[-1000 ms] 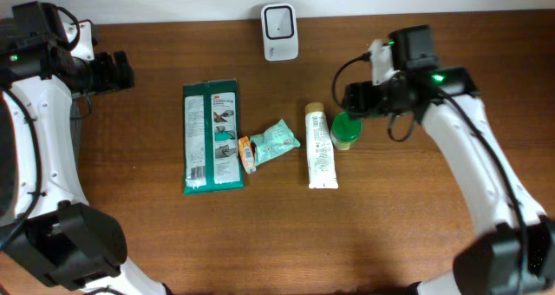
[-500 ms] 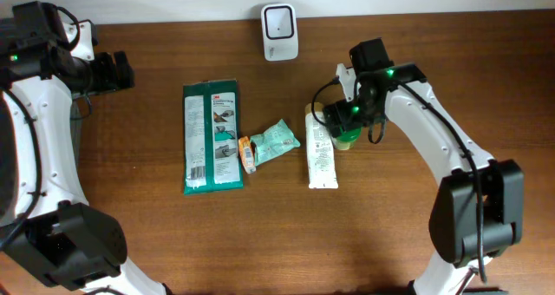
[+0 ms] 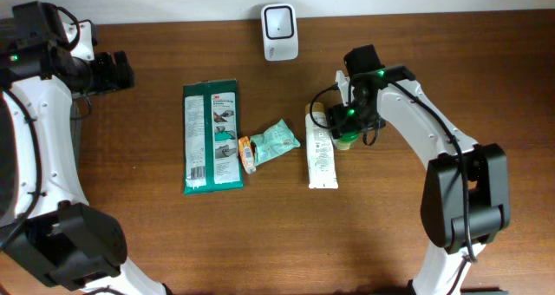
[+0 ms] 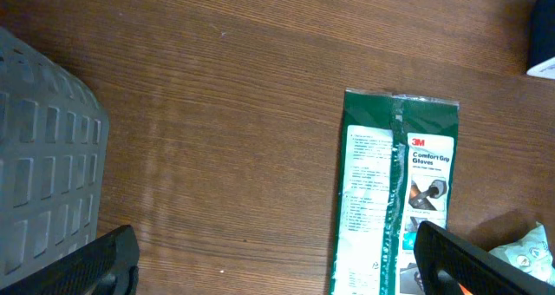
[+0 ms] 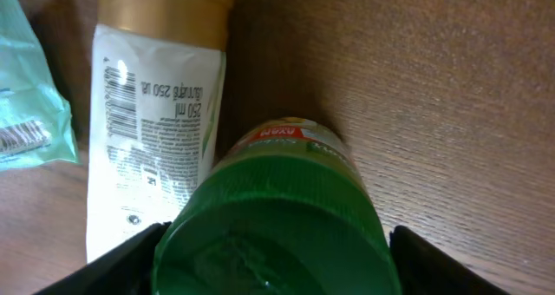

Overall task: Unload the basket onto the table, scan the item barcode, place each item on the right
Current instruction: 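Move the right gripper over the green-lidded jar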

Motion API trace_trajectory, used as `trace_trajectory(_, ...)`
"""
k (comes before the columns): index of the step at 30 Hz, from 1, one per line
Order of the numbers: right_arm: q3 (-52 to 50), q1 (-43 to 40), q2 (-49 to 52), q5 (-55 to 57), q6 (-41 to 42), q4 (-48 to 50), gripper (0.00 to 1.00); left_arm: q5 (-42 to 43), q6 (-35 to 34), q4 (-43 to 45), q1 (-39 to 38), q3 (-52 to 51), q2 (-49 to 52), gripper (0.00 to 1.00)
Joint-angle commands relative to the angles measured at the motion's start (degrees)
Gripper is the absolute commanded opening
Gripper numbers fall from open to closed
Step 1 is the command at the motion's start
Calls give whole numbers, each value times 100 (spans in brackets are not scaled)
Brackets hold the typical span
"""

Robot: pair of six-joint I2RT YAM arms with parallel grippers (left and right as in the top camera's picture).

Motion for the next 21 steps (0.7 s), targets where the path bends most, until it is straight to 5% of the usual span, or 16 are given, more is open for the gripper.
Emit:
trace_trajectory(1, 79, -2, 68, -7, 981, -11, 68, -24, 105, 9, 0, 35, -33, 99)
trace_trajectory(7, 461, -2, -136, -11, 1043, -597, 62, -22, 105, 7, 0, 35, -33, 99)
trace_trajectory(19, 640, -2, -254, -131, -4203, -903, 64, -24, 105, 7, 0, 35, -33, 99)
trace_trajectory(21, 638, -4, -254, -118, -5071, -907, 72, -24, 105, 7, 0, 35, -33, 99)
